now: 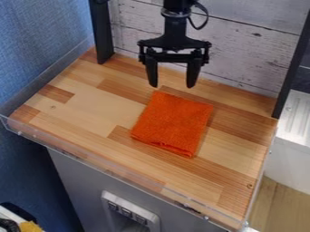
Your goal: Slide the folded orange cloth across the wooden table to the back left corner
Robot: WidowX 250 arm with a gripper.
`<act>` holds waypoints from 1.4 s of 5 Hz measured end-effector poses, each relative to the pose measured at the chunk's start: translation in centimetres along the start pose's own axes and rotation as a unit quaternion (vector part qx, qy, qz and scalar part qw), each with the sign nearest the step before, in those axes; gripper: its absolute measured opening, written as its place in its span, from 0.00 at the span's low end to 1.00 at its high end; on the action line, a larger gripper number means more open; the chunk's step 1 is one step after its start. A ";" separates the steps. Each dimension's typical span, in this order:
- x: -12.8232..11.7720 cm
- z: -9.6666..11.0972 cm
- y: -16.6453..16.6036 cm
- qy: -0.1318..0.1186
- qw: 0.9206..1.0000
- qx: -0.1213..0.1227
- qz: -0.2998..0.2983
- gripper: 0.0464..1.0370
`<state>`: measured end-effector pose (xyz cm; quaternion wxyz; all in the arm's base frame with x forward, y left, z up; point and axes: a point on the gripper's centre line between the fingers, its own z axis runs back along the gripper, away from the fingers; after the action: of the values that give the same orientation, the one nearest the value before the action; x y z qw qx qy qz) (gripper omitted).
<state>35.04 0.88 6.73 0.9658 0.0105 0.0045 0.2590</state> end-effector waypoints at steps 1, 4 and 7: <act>-1.1 0.0 -0.4 -0.015 0.998 -0.003 0.068 0.96; -4.1 -1.1 -1.8 -0.016 0.982 -0.001 0.190 0.63; -4.4 -2.4 -2.6 -0.008 0.974 -0.002 0.226 0.02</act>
<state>32.49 -3.52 4.24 0.8823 0.0119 -0.0066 0.4704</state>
